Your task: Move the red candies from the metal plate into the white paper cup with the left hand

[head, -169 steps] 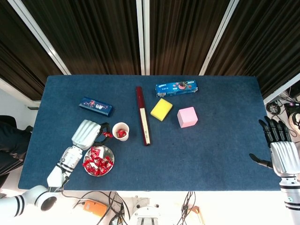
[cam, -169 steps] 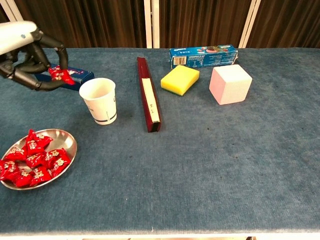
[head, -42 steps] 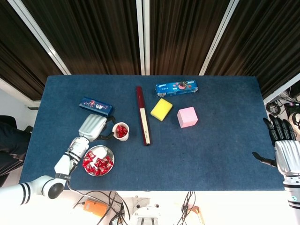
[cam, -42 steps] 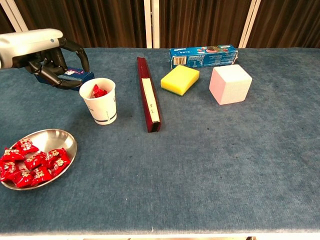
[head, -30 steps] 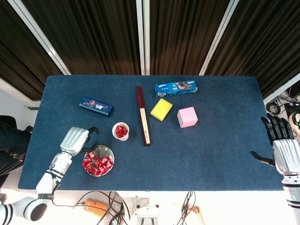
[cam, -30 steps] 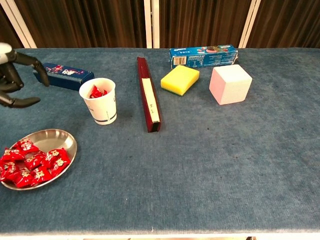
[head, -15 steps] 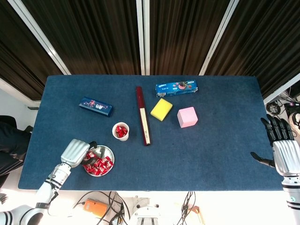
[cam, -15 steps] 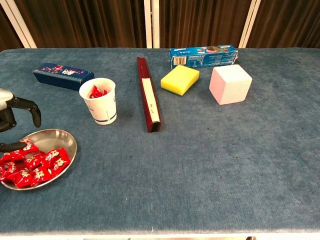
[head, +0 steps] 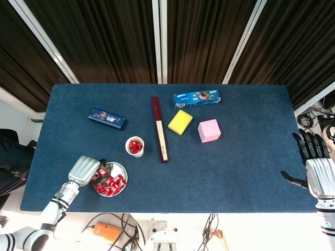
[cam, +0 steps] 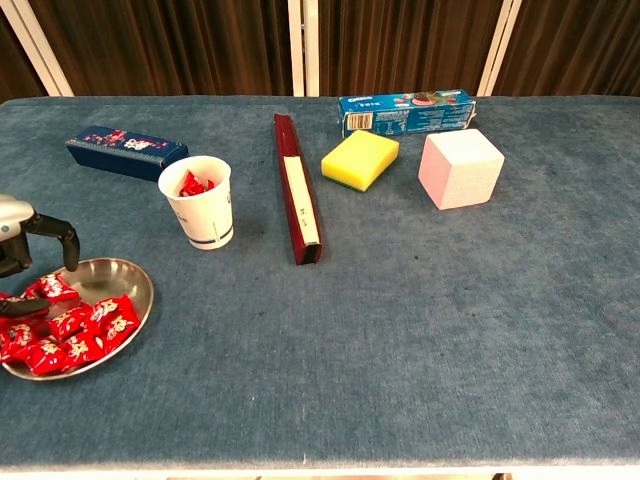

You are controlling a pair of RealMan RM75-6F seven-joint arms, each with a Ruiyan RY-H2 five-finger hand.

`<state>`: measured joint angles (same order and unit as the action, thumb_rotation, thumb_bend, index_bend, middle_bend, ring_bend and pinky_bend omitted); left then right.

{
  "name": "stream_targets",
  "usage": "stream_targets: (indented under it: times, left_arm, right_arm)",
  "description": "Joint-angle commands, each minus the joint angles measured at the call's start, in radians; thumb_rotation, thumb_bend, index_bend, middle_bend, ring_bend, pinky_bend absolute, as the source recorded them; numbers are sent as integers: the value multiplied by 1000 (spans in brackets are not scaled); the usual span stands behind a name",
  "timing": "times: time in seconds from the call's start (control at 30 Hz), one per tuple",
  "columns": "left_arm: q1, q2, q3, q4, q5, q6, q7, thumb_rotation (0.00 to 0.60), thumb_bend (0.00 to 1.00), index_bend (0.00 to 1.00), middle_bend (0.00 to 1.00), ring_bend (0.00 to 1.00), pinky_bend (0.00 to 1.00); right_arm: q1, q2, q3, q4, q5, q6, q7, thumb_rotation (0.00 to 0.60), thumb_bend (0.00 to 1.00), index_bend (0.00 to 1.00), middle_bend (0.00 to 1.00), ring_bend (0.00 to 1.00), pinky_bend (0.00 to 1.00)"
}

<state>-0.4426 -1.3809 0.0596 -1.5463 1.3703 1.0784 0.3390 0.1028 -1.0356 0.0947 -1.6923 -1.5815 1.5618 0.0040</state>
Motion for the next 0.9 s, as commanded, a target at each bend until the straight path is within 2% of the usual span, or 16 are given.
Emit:
stream_targets:
  times: [0.03, 0.37, 0.63, 0.77, 0.9]
  left_arm:
    - [0, 0, -1, 0, -3, -5, 5, 600, 205, 425, 966, 863, 744]
    - [-6, -5, -5, 13, -14, -30, 27, 600, 255, 460, 965, 863, 744]
    - [-11, -11, -4, 24, -28, -55, 37, 600, 384, 553, 966, 863, 744]
    - [-8, -4, -6, 5, -13, -43, 21, 600, 392, 569, 966, 863, 744]
    - [-8, 13, -29, -36, 20, -4, -30, 600, 392, 569, 966, 863, 744]
  right_arm:
    - [0, 0, 0, 0, -1, 0, 0, 600, 164, 0, 62, 0, 9]
    - [0, 1, 2, -2, 3, -2, -2, 600, 165, 0, 63, 0, 9]
    - [-1, 1, 1, -1, 5, -3, -2, 600, 164, 0, 62, 0, 9]
    - [-1, 1, 2, -1, 6, -3, -1, 600, 165, 0, 62, 0, 9]
    - [1, 0, 4, 0, 4, -4, 1, 600, 165, 0, 62, 0, 9]
